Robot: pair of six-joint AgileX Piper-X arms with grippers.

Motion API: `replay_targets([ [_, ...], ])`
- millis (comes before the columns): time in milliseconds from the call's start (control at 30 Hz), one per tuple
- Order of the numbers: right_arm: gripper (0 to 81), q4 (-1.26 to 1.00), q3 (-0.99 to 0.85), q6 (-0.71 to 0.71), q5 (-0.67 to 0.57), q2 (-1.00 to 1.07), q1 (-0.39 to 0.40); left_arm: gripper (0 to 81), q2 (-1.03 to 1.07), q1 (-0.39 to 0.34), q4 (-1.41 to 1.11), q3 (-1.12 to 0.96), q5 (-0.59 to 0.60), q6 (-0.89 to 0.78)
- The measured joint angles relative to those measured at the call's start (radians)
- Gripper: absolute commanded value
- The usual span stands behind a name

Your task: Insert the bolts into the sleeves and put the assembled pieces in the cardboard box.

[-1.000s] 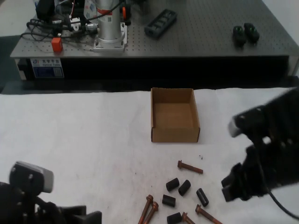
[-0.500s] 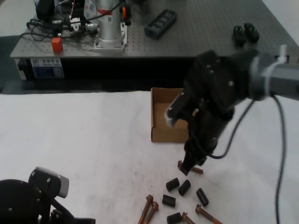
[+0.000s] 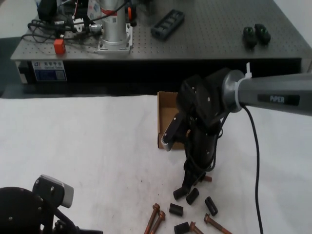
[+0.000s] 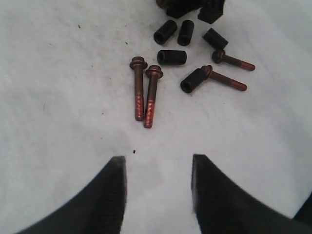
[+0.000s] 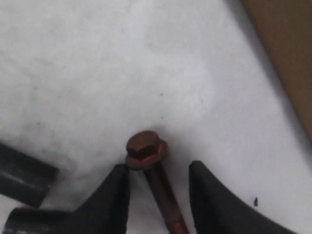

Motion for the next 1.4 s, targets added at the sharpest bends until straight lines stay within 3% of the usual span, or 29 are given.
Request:
replay_targets([
  [100, 24.6, -0.014, 0.000, -0.010, 0.000, 0.002, 0.000, 31.5, 0.000, 0.000, 0.000, 0.000, 0.017, 0.000],
  [233, 2.0, -0.020, -0.005, -0.033, -0.003, 0.010, 0.000, 31.5, 0.000, 0.000, 0.000, 0.000, 0.021, 0.000],
  [267, 0.3, -0.020, -0.005, -0.036, -0.005, 0.011, 0.002, 31.5, 0.000, 0.000, 0.000, 0.000, 0.021, 0.000],
  [567, 0.3, -0.034, -0.005, -0.037, 0.031, 0.005, -0.001, 31.5, 0.096, 0.000, 0.000, -0.080, 0.037, 0.107],
  [633, 0.3, -0.042, -0.005, -0.016, 0.031, -0.012, -0.013, 31.5, 0.362, 0.000, 0.011, -0.282, 0.041, 0.185],
  [933, 0.3, -0.009, 0.037, 0.191, -0.069, -0.239, -0.080, 31.5, 0.807, -0.012, 0.320, -0.751, 0.042, 0.509],
  [1133, 0.3, -0.030, 0.217, 0.315, -0.125, -0.486, -0.167, 31.5, 1.056, -0.060, 0.487, -1.017, -0.008, 0.629],
  [1400, 0.3, 0.000, 0.530, 0.392, -0.144, -0.822, -0.340, 31.5, 1.271, -0.151, 0.583, -1.263, -0.044, 0.644],
])
